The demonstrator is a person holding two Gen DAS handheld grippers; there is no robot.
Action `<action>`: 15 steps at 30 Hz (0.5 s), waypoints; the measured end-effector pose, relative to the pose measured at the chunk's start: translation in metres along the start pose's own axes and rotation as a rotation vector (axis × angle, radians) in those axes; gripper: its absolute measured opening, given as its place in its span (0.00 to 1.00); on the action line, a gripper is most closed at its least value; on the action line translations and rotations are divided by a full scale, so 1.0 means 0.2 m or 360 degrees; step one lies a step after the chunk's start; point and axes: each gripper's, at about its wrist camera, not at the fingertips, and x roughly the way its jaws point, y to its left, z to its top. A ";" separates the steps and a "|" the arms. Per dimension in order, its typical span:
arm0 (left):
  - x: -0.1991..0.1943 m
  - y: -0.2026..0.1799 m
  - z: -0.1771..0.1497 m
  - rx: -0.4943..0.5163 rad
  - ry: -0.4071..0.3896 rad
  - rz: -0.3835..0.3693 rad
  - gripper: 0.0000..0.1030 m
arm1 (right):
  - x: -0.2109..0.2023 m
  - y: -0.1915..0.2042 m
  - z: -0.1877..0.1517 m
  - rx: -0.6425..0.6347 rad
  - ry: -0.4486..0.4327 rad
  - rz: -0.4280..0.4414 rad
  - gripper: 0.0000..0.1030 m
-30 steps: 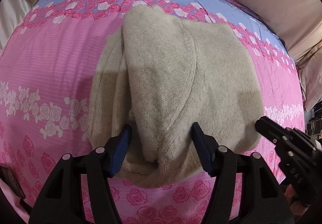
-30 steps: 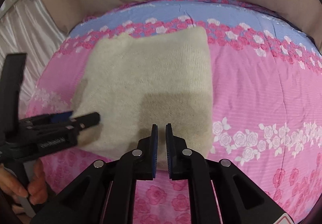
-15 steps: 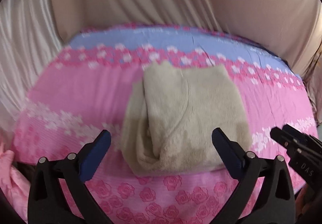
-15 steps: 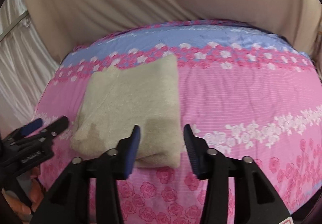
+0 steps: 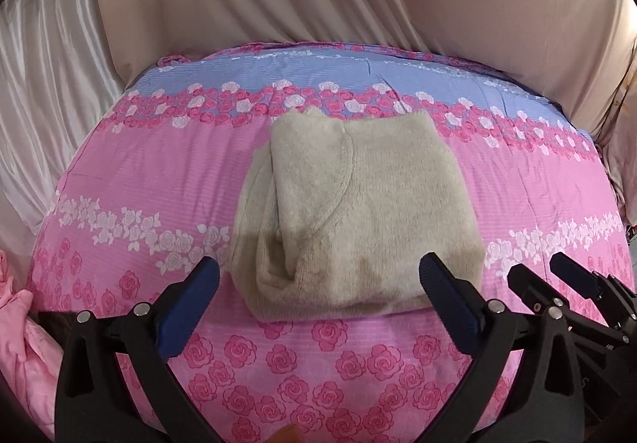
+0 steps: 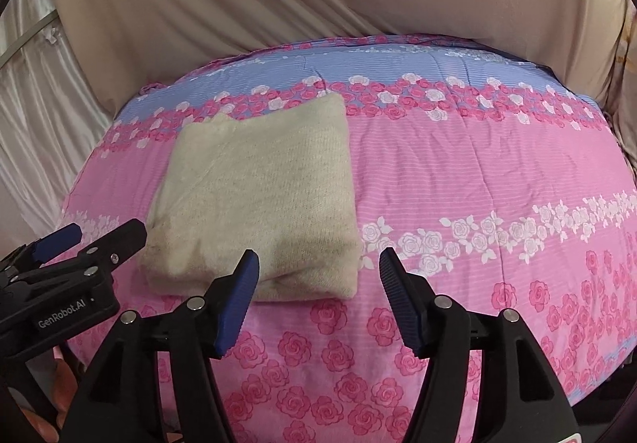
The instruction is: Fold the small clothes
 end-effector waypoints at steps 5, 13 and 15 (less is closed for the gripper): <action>-0.01 0.02 -0.03 0.0003 0.0014 -0.0002 0.95 | -0.02 0.03 -0.03 0.0013 -0.0004 0.0005 0.60; -0.03 0.05 -0.06 0.0041 0.0032 0.0038 0.95 | -0.04 0.09 -0.07 0.0017 -0.0016 0.0009 0.60; -0.03 0.04 -0.06 0.0067 0.0032 0.0047 0.96 | -0.04 0.09 -0.07 0.0027 -0.0016 0.0010 0.60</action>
